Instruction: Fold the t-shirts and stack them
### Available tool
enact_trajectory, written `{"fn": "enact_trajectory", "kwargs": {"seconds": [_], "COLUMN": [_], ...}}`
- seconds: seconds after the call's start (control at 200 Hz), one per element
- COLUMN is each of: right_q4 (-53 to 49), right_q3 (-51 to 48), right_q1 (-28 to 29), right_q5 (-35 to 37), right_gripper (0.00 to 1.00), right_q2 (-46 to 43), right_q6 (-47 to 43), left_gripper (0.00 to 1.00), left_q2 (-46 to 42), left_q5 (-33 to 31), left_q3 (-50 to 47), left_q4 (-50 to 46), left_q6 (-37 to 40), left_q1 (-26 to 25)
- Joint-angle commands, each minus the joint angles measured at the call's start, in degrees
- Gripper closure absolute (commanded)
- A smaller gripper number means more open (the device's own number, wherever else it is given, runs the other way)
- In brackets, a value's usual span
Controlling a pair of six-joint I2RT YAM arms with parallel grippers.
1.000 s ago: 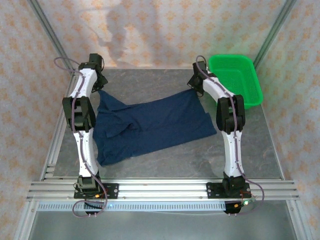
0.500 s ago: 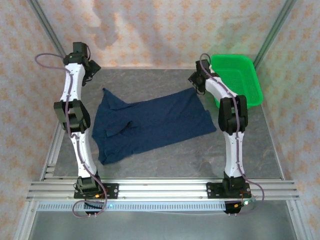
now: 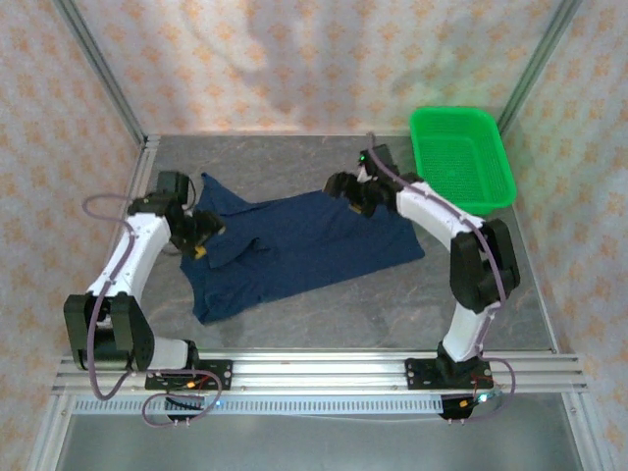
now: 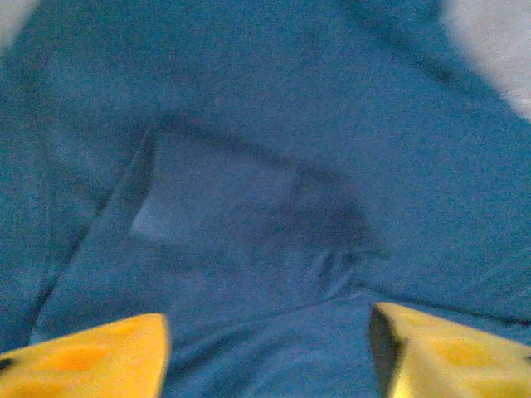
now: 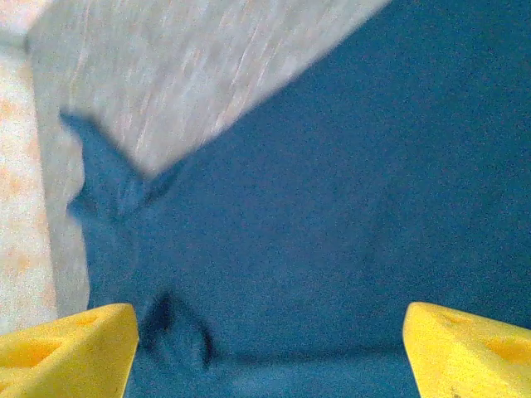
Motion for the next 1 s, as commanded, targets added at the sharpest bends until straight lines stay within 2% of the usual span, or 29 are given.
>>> {"fn": "enact_trajectory", "kwargs": {"seconds": [0.0, 0.105, 0.18, 0.42, 0.65, 0.996], "right_q4": [0.6, 2.9, 3.0, 3.8, 10.1, 9.2], "right_q3": [-6.9, -10.7, -10.9, -11.1, -13.4, -16.7], "right_q1": [-0.1, -0.1, 0.1, 2.5, 3.3, 3.5], "right_q5": [-2.3, -2.5, -3.1, -2.2, -0.2, 6.6], "right_gripper": [0.16, 0.16, 0.16, 0.16, 0.18, 0.2], "right_q2": [-4.8, -6.9, -6.7, -3.4, 1.5, 6.1], "right_q6": [-1.5, -0.5, -0.2, 1.7, 7.0, 11.2], "left_gripper": [0.57, 0.75, 0.82, 0.85, 0.86, 0.86], "left_q2": [-1.9, 0.6, 3.1, 10.4, 17.2, 24.7], "left_q5": [0.6, -0.5, -2.3, -7.9, -11.8, -18.6], "left_q3": [-5.4, -8.0, -9.0, -7.3, -3.1, 7.7], "left_q4": [5.4, 8.7, 10.3, 14.3, 16.8, 12.3], "left_q6": [-3.8, -6.1, -7.0, -7.8, -7.9, -5.3], "left_q1": [-3.3, -8.1, -10.0, -10.8, -10.8, -9.6]}}
